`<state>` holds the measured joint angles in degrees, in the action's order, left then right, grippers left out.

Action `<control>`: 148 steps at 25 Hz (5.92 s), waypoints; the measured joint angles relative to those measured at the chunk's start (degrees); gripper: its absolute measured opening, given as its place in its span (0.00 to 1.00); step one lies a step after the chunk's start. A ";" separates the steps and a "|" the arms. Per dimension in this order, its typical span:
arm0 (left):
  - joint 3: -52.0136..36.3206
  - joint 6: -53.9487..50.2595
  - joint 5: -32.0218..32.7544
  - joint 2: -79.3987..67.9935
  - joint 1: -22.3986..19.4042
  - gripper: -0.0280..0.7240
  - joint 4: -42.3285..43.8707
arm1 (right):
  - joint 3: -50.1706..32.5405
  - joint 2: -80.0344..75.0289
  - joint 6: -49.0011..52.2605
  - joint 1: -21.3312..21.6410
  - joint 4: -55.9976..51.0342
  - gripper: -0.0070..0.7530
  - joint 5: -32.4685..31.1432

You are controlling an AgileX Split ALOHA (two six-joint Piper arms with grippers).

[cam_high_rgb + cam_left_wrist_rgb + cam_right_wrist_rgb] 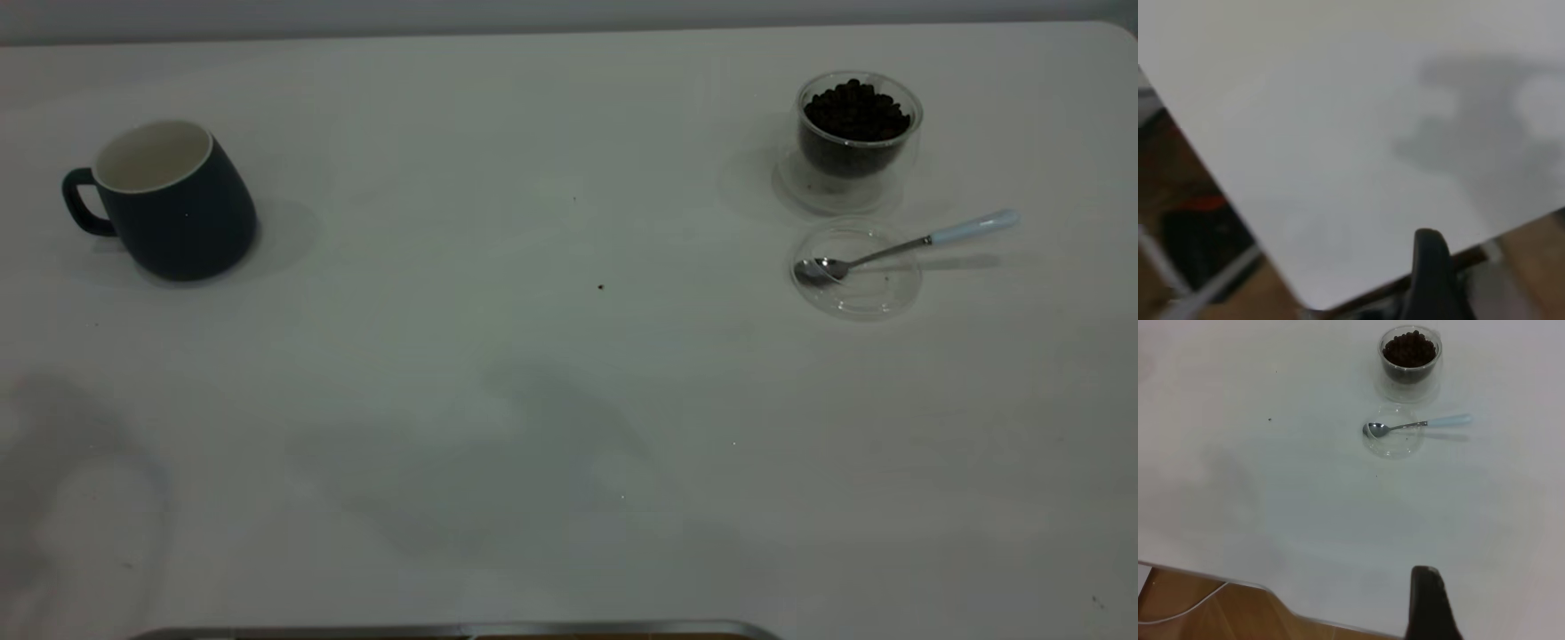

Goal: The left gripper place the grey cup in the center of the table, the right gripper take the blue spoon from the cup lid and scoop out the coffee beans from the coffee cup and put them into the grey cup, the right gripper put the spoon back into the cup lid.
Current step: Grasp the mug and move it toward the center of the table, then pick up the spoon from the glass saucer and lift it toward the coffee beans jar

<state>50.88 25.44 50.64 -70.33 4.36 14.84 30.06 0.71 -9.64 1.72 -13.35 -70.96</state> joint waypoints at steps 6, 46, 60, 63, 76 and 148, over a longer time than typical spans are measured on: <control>3.35 7.32 -8.37 -15.74 0.00 0.78 9.82 | 0.00 0.00 0.00 0.00 0.00 0.71 0.00; 16.74 3.97 -41.75 -57.26 2.47 0.77 33.42 | 0.00 0.00 0.00 0.00 -0.01 0.71 0.00; 16.74 -12.04 -54.50 -57.65 16.91 0.78 33.58 | 0.00 0.00 0.00 0.00 -0.01 0.71 0.00; 16.74 -14.82 -58.23 -57.65 19.00 0.78 33.65 | 0.00 0.00 0.00 0.00 -0.01 0.71 0.00; 16.68 -37.84 -32.94 -33.66 20.17 0.78 32.34 | 0.00 0.00 0.00 0.00 -0.01 0.71 0.00; -23.05 -23.83 14.41 71.34 1.73 0.78 -16.52 | 0.00 0.00 0.02 0.00 -0.06 0.71 0.00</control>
<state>27.83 1.61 65.05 1.01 6.10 -1.68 30.06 0.71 -9.62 1.72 -13.41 -70.96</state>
